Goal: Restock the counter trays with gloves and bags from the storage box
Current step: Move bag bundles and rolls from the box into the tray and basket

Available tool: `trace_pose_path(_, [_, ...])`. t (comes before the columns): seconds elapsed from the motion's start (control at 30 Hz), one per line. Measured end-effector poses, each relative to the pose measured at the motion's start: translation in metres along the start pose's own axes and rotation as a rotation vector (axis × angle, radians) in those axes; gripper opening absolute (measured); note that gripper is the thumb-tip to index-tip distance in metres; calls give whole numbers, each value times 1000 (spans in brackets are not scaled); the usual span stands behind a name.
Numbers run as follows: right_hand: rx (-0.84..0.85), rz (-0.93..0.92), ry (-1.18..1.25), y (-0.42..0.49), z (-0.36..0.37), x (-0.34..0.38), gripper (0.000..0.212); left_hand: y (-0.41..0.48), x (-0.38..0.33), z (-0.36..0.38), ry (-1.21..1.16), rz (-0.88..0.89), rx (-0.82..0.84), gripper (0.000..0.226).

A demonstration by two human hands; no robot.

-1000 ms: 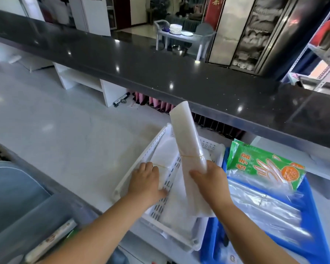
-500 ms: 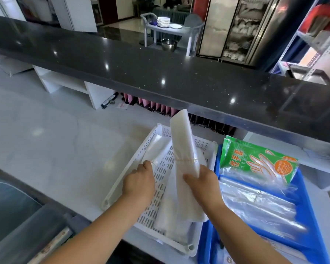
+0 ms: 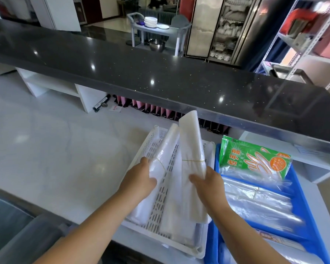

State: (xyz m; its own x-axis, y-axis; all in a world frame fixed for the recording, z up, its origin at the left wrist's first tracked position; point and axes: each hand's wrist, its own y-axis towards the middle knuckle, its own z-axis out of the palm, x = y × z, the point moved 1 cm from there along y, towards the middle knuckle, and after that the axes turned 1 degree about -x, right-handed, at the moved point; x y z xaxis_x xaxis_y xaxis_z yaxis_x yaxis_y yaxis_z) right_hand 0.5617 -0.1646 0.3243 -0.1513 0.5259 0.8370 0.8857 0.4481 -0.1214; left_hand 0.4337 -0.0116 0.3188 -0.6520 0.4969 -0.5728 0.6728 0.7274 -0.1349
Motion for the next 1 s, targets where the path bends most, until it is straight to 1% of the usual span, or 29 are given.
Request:
trace_pose_path(0.07, [-4,26,23,-2,5,-1,12,2,3,5,-116,-74,97,28])
trace_pose_path(0.1, [4,39,41,-4,8,-1,10,2,5,6,-84,-89,126,32])
trace_pose_path(0.13, [15,54,64,-6,11,-1,8,1,7,7,23,-81,140,38])
trace_pose_path(0.17, [22,74,87,-8,14,-1,6,0,10,8,164,-57,116,45])
trace_pose_path(0.23, [25,118,119,-12,22,-1,6,-5,14,8,380,69,-10,51])
trace_pose_path(0.27, [27,132,123,-14,26,-1,6,-7,15,8,411,164,-71,48])
trace_pose_path(0.3, [32,137,121,-16,31,1,4,-9,15,9,379,261,-117,43])
trace_pose_path(0.33, [44,131,115,-19,37,3,3,-10,15,9,297,322,-122,38])
trace_pose_path(0.37, [62,109,104,-23,44,5,4,-10,14,9,151,320,-84,35])
trace_pose_path(0.4, [87,72,83,-28,51,8,12,-9,12,8,-22,263,-12,33])
trace_pose_path(0.47, [151,-5,40,-37,63,13,31,-4,10,9,-330,75,124,29])
trace_pose_path(0.5, [183,-32,30,-41,68,16,36,-1,11,9,-392,7,150,29])
trace_pose_path(0.57, [231,-53,4,-45,73,16,36,3,16,9,-368,-54,163,34])
trace_pose_path(0.7, [221,-96,-93,-45,71,6,35,3,19,14,-167,-46,168,56])
trace_pose_path(0.77, [189,-119,-151,-45,66,-3,33,3,17,18,-133,-65,178,57])
trace_pose_path(0.83, [167,-153,-226,-44,59,-14,33,4,16,19,-171,-90,183,54])
trace_pose_path(0.87, [166,-195,-290,-43,55,-18,33,4,18,16,-197,-100,170,51])
trace_pose_path(0.93, [199,-336,-429,-39,49,-23,32,8,26,4,-184,-79,103,44])
trace_pose_path(1.0, [279,-553,-536,-34,47,-20,30,13,35,-11,-123,-41,36,37])
